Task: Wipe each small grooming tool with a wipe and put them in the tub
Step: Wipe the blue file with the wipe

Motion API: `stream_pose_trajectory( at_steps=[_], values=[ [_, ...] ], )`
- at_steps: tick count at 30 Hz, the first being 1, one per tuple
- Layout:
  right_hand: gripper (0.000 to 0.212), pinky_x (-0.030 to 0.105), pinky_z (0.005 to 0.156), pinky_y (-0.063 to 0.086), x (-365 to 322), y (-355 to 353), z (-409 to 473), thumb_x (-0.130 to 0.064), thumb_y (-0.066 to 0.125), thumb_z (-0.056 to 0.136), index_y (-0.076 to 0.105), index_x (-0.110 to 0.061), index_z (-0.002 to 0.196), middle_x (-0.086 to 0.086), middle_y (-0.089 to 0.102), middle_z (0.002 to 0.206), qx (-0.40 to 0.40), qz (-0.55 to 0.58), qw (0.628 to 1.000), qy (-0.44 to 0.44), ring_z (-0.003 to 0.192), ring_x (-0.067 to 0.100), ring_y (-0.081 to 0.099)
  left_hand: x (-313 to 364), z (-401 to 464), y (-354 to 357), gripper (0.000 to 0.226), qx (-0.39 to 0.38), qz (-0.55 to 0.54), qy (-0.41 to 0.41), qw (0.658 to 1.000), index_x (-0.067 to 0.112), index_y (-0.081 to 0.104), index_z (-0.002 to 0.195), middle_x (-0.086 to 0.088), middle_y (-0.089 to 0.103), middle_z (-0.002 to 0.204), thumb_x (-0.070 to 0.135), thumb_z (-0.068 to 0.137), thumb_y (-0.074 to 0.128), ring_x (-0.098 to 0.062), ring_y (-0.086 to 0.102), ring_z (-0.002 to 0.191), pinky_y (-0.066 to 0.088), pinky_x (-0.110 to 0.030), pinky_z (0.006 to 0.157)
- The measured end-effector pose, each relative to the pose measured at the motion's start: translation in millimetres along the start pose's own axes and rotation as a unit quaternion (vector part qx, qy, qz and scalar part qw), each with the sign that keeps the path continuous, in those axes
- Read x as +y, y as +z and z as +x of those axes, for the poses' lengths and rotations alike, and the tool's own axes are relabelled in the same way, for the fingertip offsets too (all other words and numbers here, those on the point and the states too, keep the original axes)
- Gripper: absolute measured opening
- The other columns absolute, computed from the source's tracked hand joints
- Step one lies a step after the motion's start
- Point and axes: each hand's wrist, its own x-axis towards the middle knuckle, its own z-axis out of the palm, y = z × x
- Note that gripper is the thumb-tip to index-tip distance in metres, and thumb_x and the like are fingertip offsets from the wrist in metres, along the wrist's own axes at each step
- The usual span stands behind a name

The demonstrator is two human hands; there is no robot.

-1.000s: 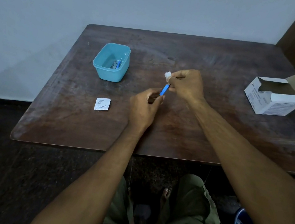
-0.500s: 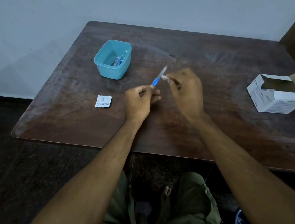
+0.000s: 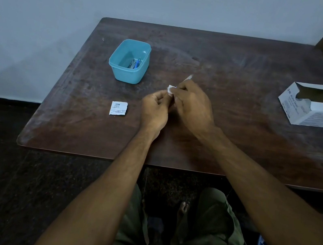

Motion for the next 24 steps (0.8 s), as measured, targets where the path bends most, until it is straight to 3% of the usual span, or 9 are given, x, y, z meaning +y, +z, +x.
stream_pose_trajectory(
  at_steps=[3, 5, 7, 9, 13, 18, 22, 24],
  values=[
    [0.025, 0.033, 0.064, 0.050, -3, 1, 1, -0.023, 0.053, 0.095, 0.071, -0.006, 0.098, 0.005, 0.063, 0.089, 0.037, 0.002, 0.999, 0.005, 0.082, 0.021, 0.057, 1, -1, 0, 0.018, 0.005, -0.022, -0.001, 1.000, 0.009, 0.072, 0.091, 0.000, 0.074, 0.080, 0.011, 0.096, 0.055, -0.009, 0.069, 0.077, 0.056, -0.024, 0.075],
    [0.031, 0.030, 0.069, 0.047, 2, -1, 7, -0.035, 0.050, 0.096, 0.071, -0.012, 0.098, -0.011, 0.059, 0.085, 0.043, 0.024, 0.998, 0.049, 0.084, 0.008, 0.049, 2, -2, 3, 0.018, 0.013, -0.054, -0.017, 0.998, 0.004, 0.071, 0.095, 0.000, 0.074, 0.078, 0.010, 0.097, 0.054, -0.008, 0.070, 0.075, 0.057, -0.020, 0.072],
    [0.033, 0.027, 0.071, 0.041, 5, 0, 10, -0.038, 0.046, 0.096, 0.070, -0.015, 0.100, -0.015, 0.057, 0.089, 0.038, 0.027, 0.997, 0.065, 0.087, 0.003, 0.042, 3, 0, 3, 0.018, 0.026, -0.078, -0.025, 0.996, 0.007, 0.071, 0.093, 0.003, 0.074, 0.075, 0.009, 0.097, 0.054, -0.008, 0.071, 0.073, 0.055, -0.018, 0.068],
    [0.031, 0.028, 0.067, 0.040, -5, 2, 7, -0.033, 0.048, 0.096, 0.071, -0.012, 0.101, -0.004, 0.063, 0.093, 0.034, 0.023, 0.998, 0.043, 0.088, 0.011, 0.048, 1, 4, 1, 0.017, 0.034, -0.092, -0.032, 0.995, 0.009, 0.072, 0.091, 0.001, 0.074, 0.077, 0.010, 0.096, 0.056, -0.010, 0.070, 0.076, 0.056, -0.021, 0.069],
    [0.031, 0.038, 0.055, 0.050, -10, 2, 3, -0.025, 0.048, 0.094, 0.074, -0.006, 0.096, 0.009, 0.065, 0.083, 0.081, -0.012, 0.996, -0.022, 0.073, 0.030, 0.057, -1, 6, -1, 0.017, 0.027, -0.102, -0.041, 0.994, 0.008, 0.072, 0.091, -0.003, 0.074, 0.082, 0.011, 0.096, 0.056, -0.012, 0.069, 0.078, 0.057, -0.025, 0.073],
    [0.038, 0.039, 0.063, 0.050, -11, -4, 10, -0.024, 0.042, 0.092, 0.076, -0.007, 0.096, 0.013, 0.067, 0.086, 0.103, 0.021, 0.994, 0.026, 0.078, 0.035, 0.057, 1, 6, -1, 0.018, 0.024, -0.120, -0.048, 0.991, 0.004, 0.069, 0.098, -0.002, 0.074, 0.081, 0.010, 0.098, 0.053, -0.009, 0.071, 0.076, 0.057, -0.021, 0.072],
    [0.014, 0.039, 0.056, 0.049, -14, 9, 8, -0.014, 0.064, 0.087, 0.076, -0.009, 0.091, 0.009, 0.065, 0.080, 0.089, -0.026, 0.995, -0.036, 0.068, 0.032, 0.055, -1, 8, -6, 0.019, 0.018, -0.130, -0.040, 0.991, 0.009, 0.071, 0.082, -0.005, 0.071, 0.075, 0.012, 0.095, 0.057, -0.017, 0.064, 0.074, 0.052, -0.034, 0.078],
    [0.014, 0.039, 0.056, 0.049, -10, 7, 8, -0.014, 0.064, 0.086, 0.076, -0.010, 0.090, 0.009, 0.066, 0.079, 0.092, -0.020, 0.994, -0.046, 0.067, 0.033, 0.056, -1, 8, -7, 0.016, 0.012, -0.132, -0.041, 0.990, 0.007, 0.070, 0.081, -0.005, 0.071, 0.073, 0.009, 0.093, 0.060, -0.015, 0.063, 0.070, 0.052, -0.030, 0.074]
  ],
)
